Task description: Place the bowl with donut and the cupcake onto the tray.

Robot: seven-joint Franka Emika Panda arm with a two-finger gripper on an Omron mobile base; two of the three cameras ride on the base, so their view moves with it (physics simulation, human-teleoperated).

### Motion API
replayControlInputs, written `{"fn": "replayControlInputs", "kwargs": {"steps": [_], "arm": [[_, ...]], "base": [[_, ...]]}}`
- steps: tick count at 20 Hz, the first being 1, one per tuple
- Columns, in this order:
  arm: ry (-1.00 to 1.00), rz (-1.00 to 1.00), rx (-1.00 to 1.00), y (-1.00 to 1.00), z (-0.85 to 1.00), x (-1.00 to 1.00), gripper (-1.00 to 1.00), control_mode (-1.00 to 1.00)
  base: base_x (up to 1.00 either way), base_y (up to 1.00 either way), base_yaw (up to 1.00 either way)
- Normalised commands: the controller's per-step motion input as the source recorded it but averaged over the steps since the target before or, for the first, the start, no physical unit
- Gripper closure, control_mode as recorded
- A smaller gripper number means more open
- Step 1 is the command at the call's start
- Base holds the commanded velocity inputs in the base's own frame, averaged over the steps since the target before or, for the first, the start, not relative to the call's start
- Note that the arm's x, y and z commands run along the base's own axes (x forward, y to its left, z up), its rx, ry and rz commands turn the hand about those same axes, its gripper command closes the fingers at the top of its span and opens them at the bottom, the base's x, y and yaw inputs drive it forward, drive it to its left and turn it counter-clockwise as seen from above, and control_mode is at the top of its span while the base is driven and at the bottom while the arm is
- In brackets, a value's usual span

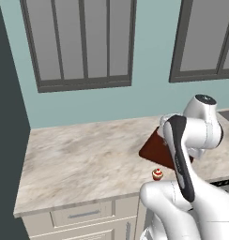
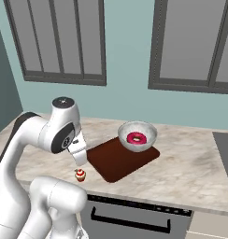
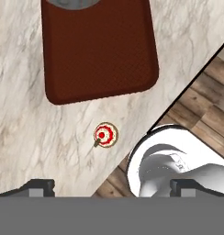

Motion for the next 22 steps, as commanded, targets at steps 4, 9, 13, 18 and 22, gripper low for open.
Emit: {"fn": "replayControlInputs", "kwargs": {"steps": [4,9,13,18,22], "arm": [[0.0,0.09,0.0,0.0,0.0,0.18,-1.0,-1.0],[0.0,0.1,-0.02,0.01,-0.06,0.14,-1.0,-1.0],[0.0,0.07,-0.09,0.04,-0.2,0.01,-1.0,-1.0],[0.03,0.06,-0.07,0.1,-0.15,0.0,-1.0,-1.0],[0.04,0.08,-0.01,0.03,-0.04,0.0,-1.0,-1.0]], "base": [[0.0,0.0,0.0],[0.0,0.0,0.0],[0.0,0.0,0.0],[0.0,0.0,0.0],[0.0,0.0,0.0]]}}
